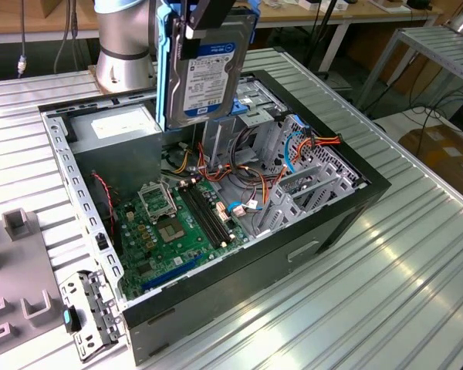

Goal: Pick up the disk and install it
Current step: 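Insert the disk into the insertion slot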

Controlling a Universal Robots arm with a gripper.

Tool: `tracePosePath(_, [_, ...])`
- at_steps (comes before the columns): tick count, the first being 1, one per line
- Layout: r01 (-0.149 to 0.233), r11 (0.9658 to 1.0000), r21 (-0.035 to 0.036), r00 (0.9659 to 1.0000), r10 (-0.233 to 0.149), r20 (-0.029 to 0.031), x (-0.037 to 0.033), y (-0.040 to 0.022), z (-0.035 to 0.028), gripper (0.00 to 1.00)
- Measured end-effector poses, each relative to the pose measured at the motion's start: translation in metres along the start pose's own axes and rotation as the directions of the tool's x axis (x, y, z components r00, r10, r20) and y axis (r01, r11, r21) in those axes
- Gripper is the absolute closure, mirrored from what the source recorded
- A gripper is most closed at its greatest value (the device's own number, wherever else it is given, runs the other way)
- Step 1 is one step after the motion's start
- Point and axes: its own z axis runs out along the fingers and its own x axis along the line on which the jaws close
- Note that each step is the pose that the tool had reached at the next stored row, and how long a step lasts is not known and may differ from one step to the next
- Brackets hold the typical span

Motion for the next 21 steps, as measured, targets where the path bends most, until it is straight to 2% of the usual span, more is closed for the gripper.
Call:
tracePosePath(5, [0.0, 1.0, 0.0, 1.0, 0.0, -0.0001, 0.0043, 0.0, -0.0001, 0.63])
tracePosePath(12, [0.0, 1.0, 0.0, 1.0, 0.0, -0.0001, 0.0208, -0.0002, -0.0005, 0.63])
tracePosePath(14, [0.0, 1.0, 0.0, 1.0, 0.0, -0.0004, 0.0314, -0.0002, -0.0005, 0.63])
tracePosePath(15, [0.0, 1.0, 0.0, 1.0, 0.0, -0.0012, 0.0401, -0.0003, -0.0006, 0.63])
tracePosePath(18, [0.0, 1.0, 0.0001, 1.0, 0.0, -0.0018, 0.0567, -0.0007, -0.0004, 0.63])
tracePosePath(19, [0.0, 1.0, 0.0, 1.0, 0.0, -0.0019, 0.0603, -0.0015, -0.0003, 0.63])
tracePosePath(21, [0.0, 1.0, 0.0, 1.0, 0.0, -0.0019, 0.0632, -0.0033, -0.0001, 0.63])
